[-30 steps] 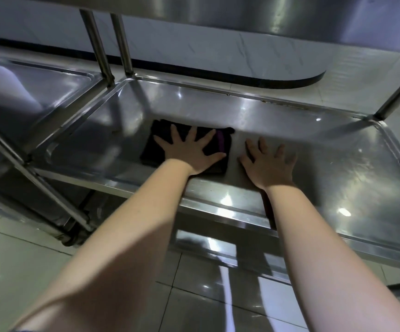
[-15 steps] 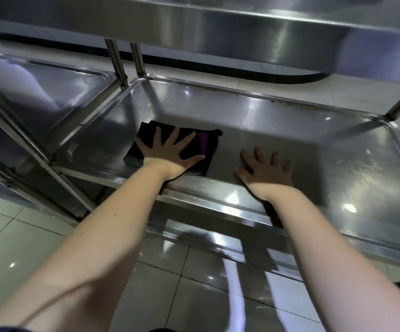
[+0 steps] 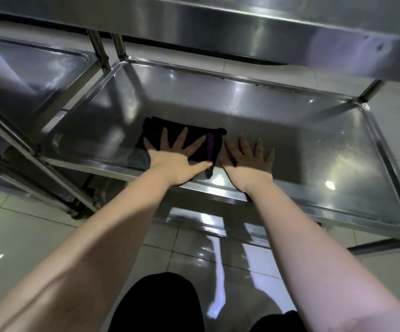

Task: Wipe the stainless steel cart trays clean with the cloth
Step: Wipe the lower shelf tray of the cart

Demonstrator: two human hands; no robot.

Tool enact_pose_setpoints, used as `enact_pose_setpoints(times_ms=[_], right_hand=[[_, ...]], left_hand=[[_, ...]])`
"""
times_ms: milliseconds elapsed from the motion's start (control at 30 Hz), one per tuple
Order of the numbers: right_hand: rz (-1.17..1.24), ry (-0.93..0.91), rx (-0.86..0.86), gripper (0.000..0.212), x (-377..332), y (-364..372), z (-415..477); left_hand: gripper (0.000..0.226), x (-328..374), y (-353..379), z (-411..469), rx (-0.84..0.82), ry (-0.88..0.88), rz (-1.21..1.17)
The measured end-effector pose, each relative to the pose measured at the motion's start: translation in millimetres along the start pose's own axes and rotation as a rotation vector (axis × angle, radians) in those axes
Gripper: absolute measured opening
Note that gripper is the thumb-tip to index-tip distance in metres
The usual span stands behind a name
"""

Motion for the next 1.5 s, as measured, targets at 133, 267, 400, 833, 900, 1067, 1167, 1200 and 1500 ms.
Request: enact_pose_setpoints(times_ms=[133, 267, 400, 833, 900, 1067, 1167, 1200, 1500], right_hand=[[0.05, -0.08, -0.011, 0.061, 8.2, -3.0, -8.6], [0.042, -0.09, 0.04, 0.061, 18.4, -0.2, -20.8], [0.014, -0.075, 0.032, 0.061, 15.5, 2.4, -20.3], [0.061, -0.056, 0.03, 0.058, 24.0, 2.3, -25.1], [0.051, -0.05, 0.038, 0.058, 23.1, 3.0, -24.9], [0.023, -0.038, 0.024, 0.058, 29.4, 3.6, -24.2], [0.048, -0.049, 0.028, 0.059, 32.5, 1.7, -24.7], [0.056, -0.052, 0.026, 0.059, 31.5, 0.7, -25.1], [0.192, -0.021, 0.1, 0.056, -37.1, -24.8, 8.8]], left_hand=[[0.083, -16.3, -4.6, -5.1, -0.023, -0.018, -0.017], [0.093, -21.3, -7.2, -3.9, -0.082, -0.082, -0.016], [0.087, -2.9, -1.1, -8.8, -0.065, -0.066, -0.008], [0.1, -72.2, -15.5, -18.5, -0.062, -0.165, -0.031], [0.098, -65.6, -12.4, -19.1, -0.065, -0.168, -0.009], [0.09, 21.2, 6.5, -17.7, -0.051, -0.001, -0.033], [0.09, 8.5, 2.2, -15.0, -0.013, -0.001, -0.036], [0.091, -6.0, -0.6, -14.2, -0.016, -0.014, -0.035], [0.094, -40.9, -8.0, -13.5, -0.011, -0.056, -0.048]])
Point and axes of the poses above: each hand's wrist, its own z-axis towards the middle knuckle, its own y-axis out of the palm, x = y × z, the point moved 8 cm from there along z, towards the middle knuckle, and after that the axes turned 4 degrees about -z, right-handed, at the moved point
